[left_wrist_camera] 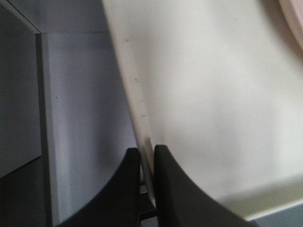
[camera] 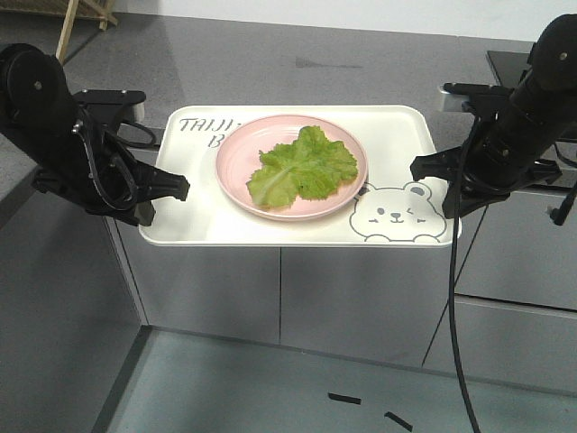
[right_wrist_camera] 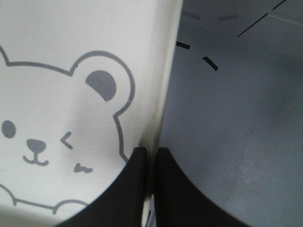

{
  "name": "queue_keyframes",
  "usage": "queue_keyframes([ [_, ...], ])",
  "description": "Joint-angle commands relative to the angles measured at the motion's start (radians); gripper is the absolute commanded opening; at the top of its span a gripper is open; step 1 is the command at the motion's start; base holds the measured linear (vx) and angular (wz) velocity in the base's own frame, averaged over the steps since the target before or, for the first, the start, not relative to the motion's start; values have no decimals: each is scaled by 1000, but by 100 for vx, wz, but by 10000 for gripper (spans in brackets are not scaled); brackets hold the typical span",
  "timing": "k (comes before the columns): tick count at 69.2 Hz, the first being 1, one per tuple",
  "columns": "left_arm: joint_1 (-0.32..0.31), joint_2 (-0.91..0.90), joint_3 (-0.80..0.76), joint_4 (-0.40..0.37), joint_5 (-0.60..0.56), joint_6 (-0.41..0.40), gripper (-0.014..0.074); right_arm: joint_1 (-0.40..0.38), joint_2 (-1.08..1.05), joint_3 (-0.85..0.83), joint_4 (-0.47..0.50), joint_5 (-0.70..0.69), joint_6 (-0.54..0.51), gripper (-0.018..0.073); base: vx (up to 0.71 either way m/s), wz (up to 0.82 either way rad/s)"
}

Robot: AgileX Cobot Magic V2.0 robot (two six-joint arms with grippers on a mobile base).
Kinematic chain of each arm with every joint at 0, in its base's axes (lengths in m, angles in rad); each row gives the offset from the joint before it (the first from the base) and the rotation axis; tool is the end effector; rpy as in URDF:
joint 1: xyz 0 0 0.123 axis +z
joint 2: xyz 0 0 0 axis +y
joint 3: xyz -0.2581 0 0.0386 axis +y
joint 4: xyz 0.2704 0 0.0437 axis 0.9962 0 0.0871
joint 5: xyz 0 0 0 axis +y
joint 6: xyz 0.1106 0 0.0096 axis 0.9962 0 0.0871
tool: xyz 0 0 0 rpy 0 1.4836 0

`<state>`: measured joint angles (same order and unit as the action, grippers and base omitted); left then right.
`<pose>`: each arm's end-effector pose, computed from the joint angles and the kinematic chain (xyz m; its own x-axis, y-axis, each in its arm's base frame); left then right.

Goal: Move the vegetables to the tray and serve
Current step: 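Keep gripping the tray edges with both grippers while driving forward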

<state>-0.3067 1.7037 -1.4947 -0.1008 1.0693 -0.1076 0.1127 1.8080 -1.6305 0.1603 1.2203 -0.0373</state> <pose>0.3662 -0.1262 0.2577 -0.9256 0.1306 -0.3554 0.1904 0.9718 -0.1389 0.3962 0.0616 0.2541 -0.9617 -0.0908 -0.2586 -0.1327 0.9798 0.1494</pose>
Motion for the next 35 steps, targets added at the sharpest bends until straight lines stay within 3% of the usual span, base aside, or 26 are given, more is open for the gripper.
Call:
queue_keyframes([
  [1, -28, -57, -42, -112, -70, 33, -7, 17, -61, -36, 113, -48, -39, -4, 2, 1],
  [35, -28, -57, -42, -112, -70, 33, -7, 17, -61, -36, 113, -48, -39, -4, 4, -7],
])
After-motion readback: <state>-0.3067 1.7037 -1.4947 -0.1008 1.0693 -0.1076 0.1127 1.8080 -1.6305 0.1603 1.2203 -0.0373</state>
